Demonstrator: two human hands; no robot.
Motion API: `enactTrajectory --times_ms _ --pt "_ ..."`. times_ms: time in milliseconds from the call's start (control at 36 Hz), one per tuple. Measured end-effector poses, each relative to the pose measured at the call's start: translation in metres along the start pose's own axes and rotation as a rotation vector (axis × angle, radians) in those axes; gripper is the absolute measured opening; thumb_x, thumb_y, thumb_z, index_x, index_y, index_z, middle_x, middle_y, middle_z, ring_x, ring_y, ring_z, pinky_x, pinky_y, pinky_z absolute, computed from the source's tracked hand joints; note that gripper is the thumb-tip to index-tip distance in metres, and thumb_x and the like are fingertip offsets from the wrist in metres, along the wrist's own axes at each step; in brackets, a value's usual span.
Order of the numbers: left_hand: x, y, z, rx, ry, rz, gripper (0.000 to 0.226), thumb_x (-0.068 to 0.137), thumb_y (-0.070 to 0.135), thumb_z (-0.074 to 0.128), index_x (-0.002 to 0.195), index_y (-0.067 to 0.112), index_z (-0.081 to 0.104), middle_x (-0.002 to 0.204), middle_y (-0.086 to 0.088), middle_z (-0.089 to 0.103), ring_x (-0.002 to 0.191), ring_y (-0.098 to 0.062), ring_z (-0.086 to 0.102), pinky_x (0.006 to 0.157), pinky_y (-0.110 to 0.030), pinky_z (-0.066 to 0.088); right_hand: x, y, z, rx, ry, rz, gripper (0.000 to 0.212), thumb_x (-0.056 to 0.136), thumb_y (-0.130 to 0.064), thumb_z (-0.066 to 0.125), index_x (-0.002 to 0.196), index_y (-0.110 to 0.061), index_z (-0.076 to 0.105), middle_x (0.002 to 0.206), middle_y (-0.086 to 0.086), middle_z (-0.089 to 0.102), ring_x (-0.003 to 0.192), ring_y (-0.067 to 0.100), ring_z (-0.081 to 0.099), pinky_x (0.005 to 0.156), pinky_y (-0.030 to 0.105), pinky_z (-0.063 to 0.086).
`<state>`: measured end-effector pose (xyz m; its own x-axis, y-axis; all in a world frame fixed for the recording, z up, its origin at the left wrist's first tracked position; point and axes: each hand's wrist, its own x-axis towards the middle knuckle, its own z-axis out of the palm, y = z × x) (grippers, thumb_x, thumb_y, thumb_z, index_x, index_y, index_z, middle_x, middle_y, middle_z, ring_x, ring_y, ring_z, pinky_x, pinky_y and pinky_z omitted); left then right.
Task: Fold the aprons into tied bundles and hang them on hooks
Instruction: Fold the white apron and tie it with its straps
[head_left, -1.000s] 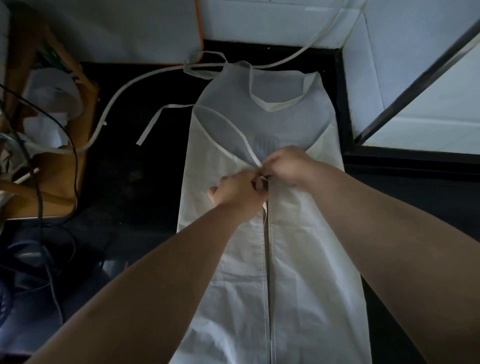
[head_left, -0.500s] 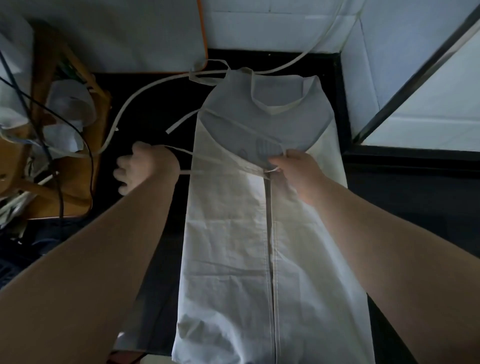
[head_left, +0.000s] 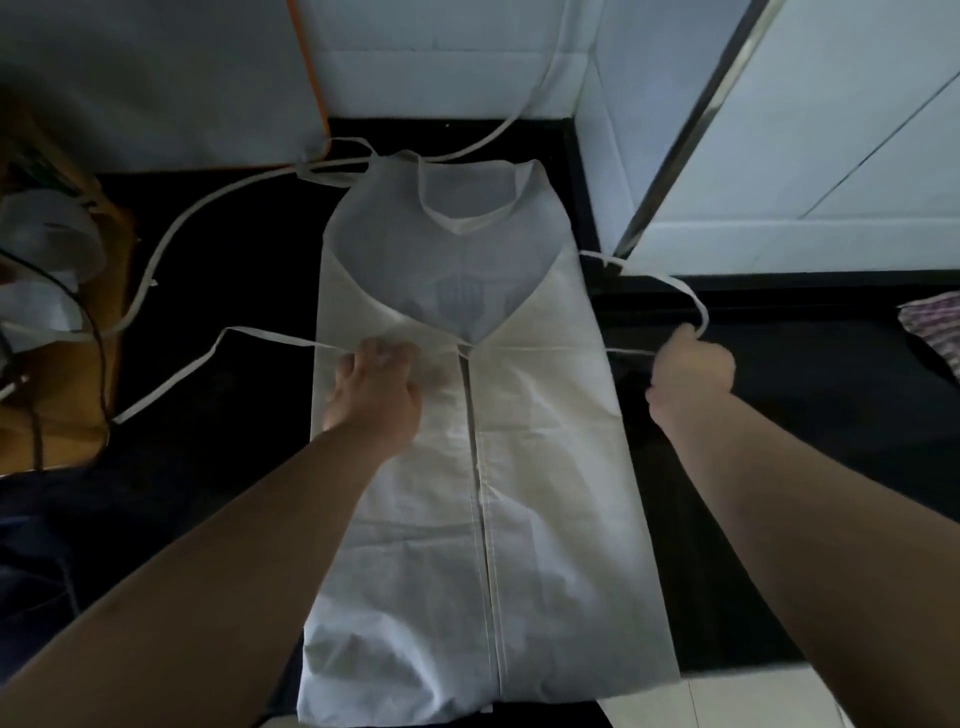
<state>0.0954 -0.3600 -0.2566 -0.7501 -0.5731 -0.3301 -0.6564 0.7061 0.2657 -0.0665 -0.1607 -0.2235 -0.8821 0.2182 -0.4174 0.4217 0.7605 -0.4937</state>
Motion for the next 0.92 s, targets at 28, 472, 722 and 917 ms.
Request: enactTrajectory --times_ms 28,472,722,917 --pt "-0.001 0.0 -0.001 -0.001 0.014 -0.004 0.04 0.097 0.025 0.039 0.137 0.028 0.043 0.148 -0.008 0.028 0.131 -0.035 0.028 0.104 -0.042 0.034 -0.001 0.001 -0.009 -0.153 0.022 -0.037 0.055 0.093 -0.025 0.056 0.136 -0.002 0.03 0.118 0.01 0.051 0.095 0.02 0.055 0.072 0.026 0.039" --pt "0.033 -0.012 -0.016 -0.006 -0.015 0.098 0.054 0.086 0.053 0.055 0.136 0.032 0.044 0.144 -0.004 0.034 0.131 -0.032 0.035 0.106 -0.046 0.035 -0.005 -0.062 0.06 -0.532 -0.42 -0.902 0.043 0.1 -0.019 0.043 0.142 -0.022 0.041 0.135 0.008 0.052 0.121 0.026 0.049 0.094 0.027 0.037" --pt "0.024 -0.009 -0.008 0.051 -0.049 0.098 0.055 0.086 0.065 0.049 0.137 0.059 0.03 0.155 0.006 0.008 0.136 -0.03 0.017 0.108 -0.049 0.028 -0.002 -0.067 0.072 -0.706 -0.479 -1.028 0.025 0.094 -0.028 0.054 0.114 -0.016 0.064 0.118 0.005 0.059 0.109 0.024 0.054 0.086 0.029 0.041" --pt "0.02 -0.001 -0.005 0.038 -0.068 0.128 0.062 0.078 0.071 0.055 0.135 0.057 0.033 0.156 0.006 0.004 0.14 -0.026 0.009 0.106 -0.047 0.021 0.0 -0.064 0.077 -0.618 -0.465 -1.054 0.021 0.097 -0.023 0.048 0.103 -0.013 0.065 0.102 0.0 0.056 0.103 0.023 0.054 0.075 0.026 0.036"
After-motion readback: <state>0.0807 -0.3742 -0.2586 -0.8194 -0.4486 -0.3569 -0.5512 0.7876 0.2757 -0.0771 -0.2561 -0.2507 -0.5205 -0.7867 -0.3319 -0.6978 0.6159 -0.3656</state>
